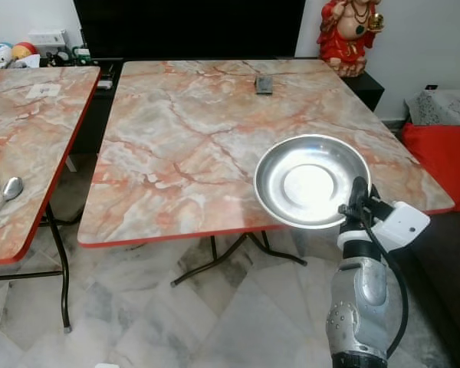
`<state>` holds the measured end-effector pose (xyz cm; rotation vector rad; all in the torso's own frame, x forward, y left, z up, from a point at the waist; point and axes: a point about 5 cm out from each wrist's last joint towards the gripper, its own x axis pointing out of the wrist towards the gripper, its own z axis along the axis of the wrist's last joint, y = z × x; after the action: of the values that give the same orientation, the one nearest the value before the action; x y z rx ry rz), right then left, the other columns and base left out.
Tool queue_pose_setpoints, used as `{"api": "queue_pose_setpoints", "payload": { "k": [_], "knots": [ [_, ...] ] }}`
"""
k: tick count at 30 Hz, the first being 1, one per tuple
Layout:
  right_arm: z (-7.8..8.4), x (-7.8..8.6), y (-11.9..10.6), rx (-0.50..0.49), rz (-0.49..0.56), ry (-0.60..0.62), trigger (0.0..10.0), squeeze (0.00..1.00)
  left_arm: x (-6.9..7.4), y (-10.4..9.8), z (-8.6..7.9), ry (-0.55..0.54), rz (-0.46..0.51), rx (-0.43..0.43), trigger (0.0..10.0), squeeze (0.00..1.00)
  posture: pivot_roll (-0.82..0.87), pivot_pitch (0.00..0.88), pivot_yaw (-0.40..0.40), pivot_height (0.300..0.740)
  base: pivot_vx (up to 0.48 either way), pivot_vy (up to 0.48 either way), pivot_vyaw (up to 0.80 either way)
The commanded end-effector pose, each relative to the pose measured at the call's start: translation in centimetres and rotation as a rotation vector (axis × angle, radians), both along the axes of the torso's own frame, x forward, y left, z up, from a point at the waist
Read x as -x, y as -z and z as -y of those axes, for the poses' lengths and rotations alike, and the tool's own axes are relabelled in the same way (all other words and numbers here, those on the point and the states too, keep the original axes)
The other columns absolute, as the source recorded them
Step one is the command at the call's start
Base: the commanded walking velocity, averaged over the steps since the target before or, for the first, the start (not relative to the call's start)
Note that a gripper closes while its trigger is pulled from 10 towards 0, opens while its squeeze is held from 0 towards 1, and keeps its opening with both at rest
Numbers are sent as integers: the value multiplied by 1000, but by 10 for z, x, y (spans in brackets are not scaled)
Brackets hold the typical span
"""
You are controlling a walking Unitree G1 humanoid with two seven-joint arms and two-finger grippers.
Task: Setting the table
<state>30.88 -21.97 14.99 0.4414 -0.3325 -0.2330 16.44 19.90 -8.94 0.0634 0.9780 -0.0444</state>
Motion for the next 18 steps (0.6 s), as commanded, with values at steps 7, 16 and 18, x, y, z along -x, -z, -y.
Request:
{"api": "queue_pose_setpoints", "payload": {
  "k": [7, 16, 18],
  "knots": [
    [0, -2, -3, 8, 7, 8, 10000, 0, 8, 3, -1, -4, -28, -3, 10000, 0, 9, 127, -56, 740, 193, 0, -250],
    [-1, -4, 0, 10, -11, 7, 10000, 0, 8, 4, 0, -7, -29, -1, 10000, 0, 11, 129, -56, 740, 0, 0, 0],
    [0, -4, 1, 8, -18, 14, 10000, 0, 8, 4, 0, -7, -30, 0, 10000, 0, 11, 130, -56, 740, 0, 0, 0]
  ]
}}
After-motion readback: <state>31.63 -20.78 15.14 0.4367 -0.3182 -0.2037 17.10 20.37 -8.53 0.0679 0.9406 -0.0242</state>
